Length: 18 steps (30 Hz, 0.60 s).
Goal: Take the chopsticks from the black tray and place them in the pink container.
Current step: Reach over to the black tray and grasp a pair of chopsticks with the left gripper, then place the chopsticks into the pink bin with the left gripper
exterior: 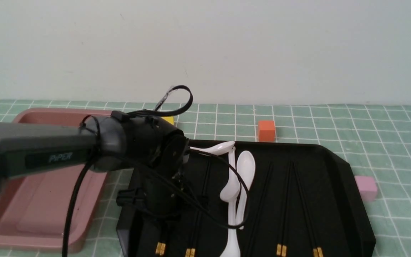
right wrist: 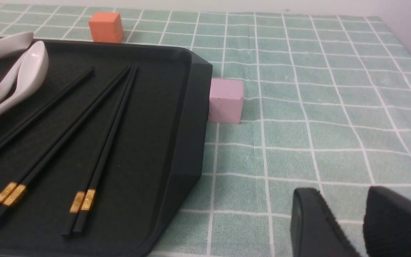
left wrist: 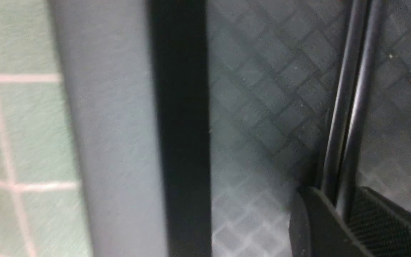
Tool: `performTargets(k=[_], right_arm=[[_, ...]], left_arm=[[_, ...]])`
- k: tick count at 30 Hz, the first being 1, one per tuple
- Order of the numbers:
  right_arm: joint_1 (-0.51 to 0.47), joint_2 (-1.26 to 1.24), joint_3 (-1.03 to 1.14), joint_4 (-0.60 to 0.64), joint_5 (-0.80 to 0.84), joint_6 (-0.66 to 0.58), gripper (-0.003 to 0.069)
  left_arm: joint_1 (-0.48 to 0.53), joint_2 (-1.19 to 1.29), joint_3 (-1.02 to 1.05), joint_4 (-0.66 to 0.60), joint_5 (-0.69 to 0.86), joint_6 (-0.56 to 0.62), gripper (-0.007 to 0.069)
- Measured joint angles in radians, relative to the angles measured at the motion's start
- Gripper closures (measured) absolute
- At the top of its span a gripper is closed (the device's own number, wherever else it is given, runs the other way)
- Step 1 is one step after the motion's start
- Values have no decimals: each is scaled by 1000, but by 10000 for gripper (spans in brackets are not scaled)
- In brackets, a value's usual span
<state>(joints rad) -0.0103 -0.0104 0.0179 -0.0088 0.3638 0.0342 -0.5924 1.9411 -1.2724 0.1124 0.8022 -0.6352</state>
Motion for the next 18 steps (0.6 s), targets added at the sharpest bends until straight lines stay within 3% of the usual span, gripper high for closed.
performTargets(k=[8,12,18], right_arm=[[0,0,0,0,0,0,419],[0,0,0,0,0,0,419],[0,0,0,0,0,0,419]], left_arm=[[59,-315,5,-2,23,-6,511],[207,-418,5,12,74,70,511],[469,-442,21,-8,191,291,511]])
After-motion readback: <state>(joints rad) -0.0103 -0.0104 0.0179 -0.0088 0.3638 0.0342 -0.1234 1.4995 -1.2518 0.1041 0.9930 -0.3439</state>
